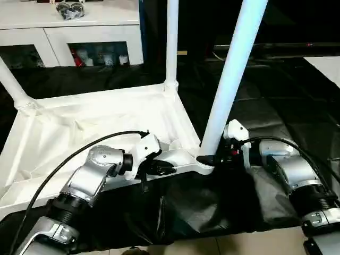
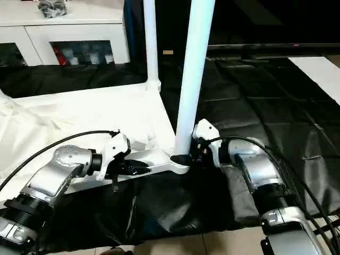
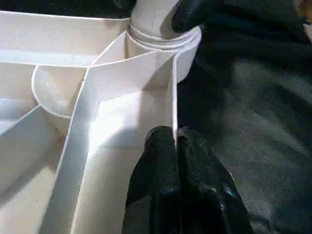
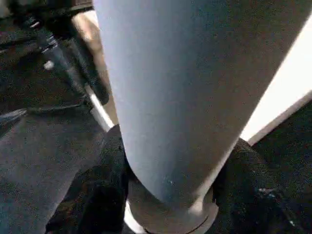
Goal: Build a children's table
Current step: Rotate leg to tighten
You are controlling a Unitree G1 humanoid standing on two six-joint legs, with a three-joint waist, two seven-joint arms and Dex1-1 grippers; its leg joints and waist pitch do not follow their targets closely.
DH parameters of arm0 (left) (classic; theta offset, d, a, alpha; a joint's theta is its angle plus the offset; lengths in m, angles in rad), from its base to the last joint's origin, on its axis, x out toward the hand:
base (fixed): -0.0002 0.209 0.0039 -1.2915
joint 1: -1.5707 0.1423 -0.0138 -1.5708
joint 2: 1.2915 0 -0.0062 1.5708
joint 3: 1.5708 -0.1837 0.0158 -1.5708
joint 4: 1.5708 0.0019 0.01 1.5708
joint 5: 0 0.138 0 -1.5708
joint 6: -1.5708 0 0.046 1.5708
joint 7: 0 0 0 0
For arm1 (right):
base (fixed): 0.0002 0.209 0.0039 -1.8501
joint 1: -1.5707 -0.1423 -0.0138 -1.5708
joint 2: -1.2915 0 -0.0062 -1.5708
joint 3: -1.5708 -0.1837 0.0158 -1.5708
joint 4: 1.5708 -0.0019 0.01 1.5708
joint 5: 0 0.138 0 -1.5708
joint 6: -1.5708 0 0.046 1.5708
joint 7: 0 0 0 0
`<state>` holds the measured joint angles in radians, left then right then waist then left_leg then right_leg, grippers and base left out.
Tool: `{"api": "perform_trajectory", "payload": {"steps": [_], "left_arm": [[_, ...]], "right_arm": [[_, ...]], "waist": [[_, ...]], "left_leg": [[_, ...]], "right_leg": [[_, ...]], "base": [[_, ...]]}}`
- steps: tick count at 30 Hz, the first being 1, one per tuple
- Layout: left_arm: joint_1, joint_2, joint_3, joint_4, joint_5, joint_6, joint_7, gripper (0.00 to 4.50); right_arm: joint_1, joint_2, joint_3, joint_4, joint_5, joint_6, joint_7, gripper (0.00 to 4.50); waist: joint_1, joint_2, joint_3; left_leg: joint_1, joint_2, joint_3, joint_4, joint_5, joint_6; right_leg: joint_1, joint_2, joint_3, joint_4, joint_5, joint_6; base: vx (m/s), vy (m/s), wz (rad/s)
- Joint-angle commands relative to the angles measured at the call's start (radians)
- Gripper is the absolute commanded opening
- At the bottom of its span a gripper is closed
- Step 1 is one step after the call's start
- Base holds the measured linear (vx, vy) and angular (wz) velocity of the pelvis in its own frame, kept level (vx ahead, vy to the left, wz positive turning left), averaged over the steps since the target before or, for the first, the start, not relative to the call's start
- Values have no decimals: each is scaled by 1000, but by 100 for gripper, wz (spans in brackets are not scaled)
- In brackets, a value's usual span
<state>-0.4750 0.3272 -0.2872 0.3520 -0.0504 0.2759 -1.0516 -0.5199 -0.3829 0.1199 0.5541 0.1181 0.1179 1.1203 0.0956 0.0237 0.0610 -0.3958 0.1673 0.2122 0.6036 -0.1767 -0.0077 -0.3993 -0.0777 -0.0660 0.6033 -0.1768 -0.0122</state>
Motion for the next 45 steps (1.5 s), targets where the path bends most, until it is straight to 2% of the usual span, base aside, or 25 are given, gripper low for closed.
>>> {"api": "perform_trajectory", "payload": {"steps": [1, 2, 5, 6, 7, 12, 16, 17, 18, 19, 20, 21, 23, 24, 26, 31, 34, 37, 39, 40, 45], "left_arm": [[-56, -57, 7, 23, 20, -9, 114, 0], [-67, -76, 10, 38, 29, -3, 147, 0], [-100, -138, 18, 82, 49, 15, 246, 0], [-116, -166, 26, 103, 57, 24, 299, 0], [-124, -182, 31, 114, 61, 28, 327, 0], [-159, -250, 47, 170, 79, 13, 440, 0], [-167, -266, 41, 183, 87, -8, 446, 0], [-169, -269, 40, 188, 89, -17, 442, 0], [-169, -269, 40, 188, 89, -17, 442, 0], [-165, -258, 37, 179, 88, -24, 424, 0], [-151, -236, 30, 156, 77, -33, 377, 0], [-150, -233, 29, 154, 76, -34, 372, 0], [-119, -187, 13, 109, 58, -40, 283, 0], [-113, -178, 10, 101, 56, -44, 267, 0], [-98, -158, 13, 84, 43, -45, 228, 0], [-78, -111, 12, 58, 20, -55, 138, 0], [-71, -78, 5, 43, 11, -59, 83, 0], [-58, -43, -2, 19, 0, -52, 24, 0], [-55, -35, -3, 13, -2, -51, 11, 0], [-45, -14, -7, -1, -9, -52, -24, 0], [-31, 13, -15, -25, -25, -37, -72, 0]], "right_arm": [[6, 77, 15, 15, 10, 9, -94, 199], [-3, 107, -2, 46, -2, -3, -176, 199], [-39, 211, -76, 147, 4, 17, -426, 199], [-54, 250, -102, 183, 10, 19, -517, 198], [-61, 271, -111, 198, 11, 20, -559, 198], [-105, 372, -126, 249, -41, -11, -779, 198], [-124, 407, -92, 255, -77, -57, -782, 198], [-131, 413, -70, 260, -94, -90, -764, 254], [-131, 413, -70, 260, -94, -90, -764, 254], [-128, 405, -69, 254, -85, -90, -735, 270], [-122, 382, -71, 240, -69, -74, -683, 277], [-122, 379, -71, 239, -68, -72, -679, 277], [-117, 321, -65, 228, -77, -80, -621, 305], [-117, 309, -64, 227, -79, -81, -611, 314], [-116, 269, -61, 220, -83, -85, -563, 332], [-110, 164, -55, 206, -80, -111, -383, 332], [-90, 95, -45, 164, -49, -99, -233, 332], [-68, 32, -28, 117, -17, -94, -94, 332], [-62, 20, -24, 104, -9, -92, -63, 316], [-49, -9, -17, 70, 14, -76, 17, 306], [-20, -43, 9, 2, 36, -43, 120, 268]], "waist": [[-9, -8, -70], [-9, -8, -70], [-21, -8, -68], [-31, -6, -65], [-36, -5, -67], [-44, -2, -69], [-43, -3, -70], [-43, -2, -71], [-43, -2, -71], [-43, -11, -71], [-40, -6, -71], [-40, -12, -71], [-39, -11, -74], [-42, -11, -73], [-43, -9, -74], [-30, -6, -78], [-22, -6, -77], [-12, -6, -74], [-9, -7, -75], [-6, -5, -73], [-3, -6, -71]], "left_leg": [[39, 72, -39, -74, -238, 12], [39, 72, -39, -74, -238, 12], [38, 70, -44, -78, -275, -16], [39, 69, -49, -82, -307, -34], [41, 69, -50, -82, -320, -40], [39, 66, -49, -83, -320, -35], [36, 67, -48, -82, -308, -23], [34, 67, -47, -82, -301, -20], [35, 67, -45, -82, -298, -18], [35, 67, -44, -81, -294, -13], [34, 66, -43, -80, -278, 2], [34, 67, -42, -79, -274, 7], [25, 68, -45, -79, -238, 21], [23, 67, -44, -78, -231, 26], [27, 69, -41, -75, -215, 35], [29, 71, -36, -68, -163, 64], [29, 73, -35, -67, -167, 75], [31, 75, -35, -69, -193, 65], [32, 75, -35, -69, -200, 65], [33, 77, -35, -70, -212, 56], [35, 77, -37, -73, -229, 44]], "right_leg": [[32, -83, 52, -76, -271, -235], [32, -83, 52, -76, -271, -235], [32, -87, 50, -85, -357, -203], [29, -87, 48, -90, -399, -187], [29, -87, 47, -92, -405, -181], [27, -84, 49, -92, -370, -181], [29, -85, 50, -90, -338, -182], [31, -86, 49, -88, -322, -186], [30, -85, 50, -88, -313, -187], [31, -85, 50, -88, -306, -189], [33, -86, 51, -86, -295, -195], [34, -87, 51, -87, -298, -194], [42, -88, 49, -78, -273, -196], [42, -86, 49, -78, -263, -198], [39, -86, 50, -76, -239, -214], [41, -79, 48, -61, -130, -256], [44, -80, 47, -61, -131, -261], [41, -80, 47, -64, -181, -253], [43, -80, 47, -66, -189, -250], [39, -81, 48, -68, -214, -244], [36, -82, 48, -72, -252, -235]], "base": [[0, 0, 0], [0, 0, 0], [0, 0, 0], [0, 0, 0], [0, 0, 0], [0, 0, 0], [0, 0, 0], [0, 0, 0], [0, 0, 0], [0, 0, 0], [0, 0, 0], [0, 0, 0], [0, 0, 0], [0, 0, 0], [0, 0, 0], [0, 0, 0], [0, 0, 0], [0, 0, 0], [0, 0, 0], [0, 0, 0], [0, 0, 0]]}}
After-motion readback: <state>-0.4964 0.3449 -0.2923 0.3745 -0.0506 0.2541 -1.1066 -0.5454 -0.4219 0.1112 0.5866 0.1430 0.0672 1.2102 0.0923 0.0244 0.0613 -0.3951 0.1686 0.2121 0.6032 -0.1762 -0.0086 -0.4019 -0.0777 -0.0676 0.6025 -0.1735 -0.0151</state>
